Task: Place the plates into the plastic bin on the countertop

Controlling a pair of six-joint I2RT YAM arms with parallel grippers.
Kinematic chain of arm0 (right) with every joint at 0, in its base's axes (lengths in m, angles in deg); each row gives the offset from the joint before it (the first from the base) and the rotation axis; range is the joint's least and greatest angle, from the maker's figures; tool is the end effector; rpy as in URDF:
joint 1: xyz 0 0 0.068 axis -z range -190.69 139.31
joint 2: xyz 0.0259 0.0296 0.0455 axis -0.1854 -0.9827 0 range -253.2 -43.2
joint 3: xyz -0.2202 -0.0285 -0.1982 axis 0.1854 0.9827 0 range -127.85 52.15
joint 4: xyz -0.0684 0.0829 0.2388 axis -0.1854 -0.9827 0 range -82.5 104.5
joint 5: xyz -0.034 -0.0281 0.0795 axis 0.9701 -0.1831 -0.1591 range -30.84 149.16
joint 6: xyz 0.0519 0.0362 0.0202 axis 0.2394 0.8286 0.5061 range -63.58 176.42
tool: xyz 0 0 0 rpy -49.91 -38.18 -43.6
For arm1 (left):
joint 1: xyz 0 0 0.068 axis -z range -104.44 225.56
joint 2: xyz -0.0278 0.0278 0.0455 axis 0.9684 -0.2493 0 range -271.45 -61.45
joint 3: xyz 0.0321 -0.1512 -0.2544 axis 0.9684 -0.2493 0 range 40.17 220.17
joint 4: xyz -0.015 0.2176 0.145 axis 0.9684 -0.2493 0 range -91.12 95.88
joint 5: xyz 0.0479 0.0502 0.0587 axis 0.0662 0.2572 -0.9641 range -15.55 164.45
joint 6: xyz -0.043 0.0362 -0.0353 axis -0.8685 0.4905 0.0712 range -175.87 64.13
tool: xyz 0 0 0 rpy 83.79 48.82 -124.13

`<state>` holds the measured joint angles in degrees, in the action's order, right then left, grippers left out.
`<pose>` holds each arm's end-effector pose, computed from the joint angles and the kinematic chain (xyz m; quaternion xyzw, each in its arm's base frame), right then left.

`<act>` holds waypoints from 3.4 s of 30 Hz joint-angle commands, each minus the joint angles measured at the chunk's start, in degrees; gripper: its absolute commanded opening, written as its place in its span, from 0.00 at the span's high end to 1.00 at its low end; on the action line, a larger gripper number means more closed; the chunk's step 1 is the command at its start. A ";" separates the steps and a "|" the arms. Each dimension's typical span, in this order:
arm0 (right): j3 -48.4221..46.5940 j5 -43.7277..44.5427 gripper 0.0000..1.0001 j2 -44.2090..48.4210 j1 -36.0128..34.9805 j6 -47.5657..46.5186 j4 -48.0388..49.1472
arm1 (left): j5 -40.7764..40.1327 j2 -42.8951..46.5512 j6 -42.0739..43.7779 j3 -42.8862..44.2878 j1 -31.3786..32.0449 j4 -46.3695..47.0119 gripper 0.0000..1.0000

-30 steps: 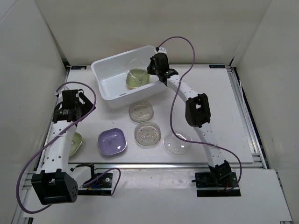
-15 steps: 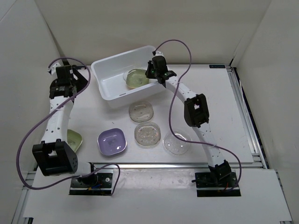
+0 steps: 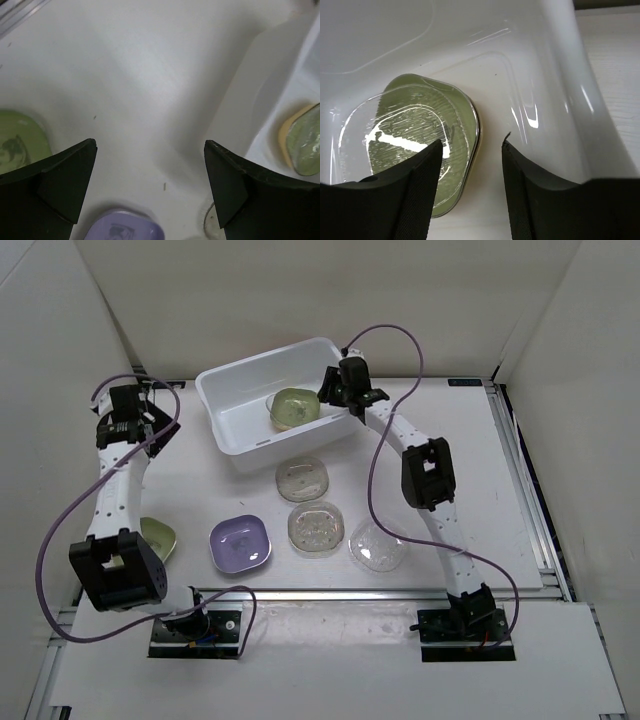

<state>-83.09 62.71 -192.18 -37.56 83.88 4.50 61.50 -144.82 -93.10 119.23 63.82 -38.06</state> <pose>0.5694 0.2848 0.2117 0.0212 0.8370 0.2263 0.4978 0.3102 0.0765 0.3491 -0.4213 0.8283 0.0247 0.3685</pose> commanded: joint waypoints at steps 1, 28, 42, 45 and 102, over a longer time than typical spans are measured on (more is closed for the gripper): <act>0.59 -4.41 0.44 8.00 0.86 -4.51 3.67 | -2.16 5.49 -3.72 -5.23 -1.26 -7.20 0.01; 51.04 -25.88 0.01 51.24 1.56 -17.97 5.16 | 24.91 37.32 1.20 -44.43 -0.21 -11.60 0.07; 51.48 -24.03 0.01 51.25 1.56 -17.80 4.73 | 17.79 27.91 -8.99 -43.56 0.85 -11.44 0.24; 51.04 -23.42 0.01 50.91 1.73 -17.79 5.08 | 15.78 25.04 -12.50 -43.91 5.41 -8.80 0.24; 18.35 -15.59 0.01 28.93 13.43 -19.55 -12.50 | 31.58 -56.10 24.85 58.92 16.75 0.34 0.90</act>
<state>-61.56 46.12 -162.87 -24.07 63.73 -5.64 87.60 -202.94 -67.09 176.61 79.09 -43.22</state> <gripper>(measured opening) 0.987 0.121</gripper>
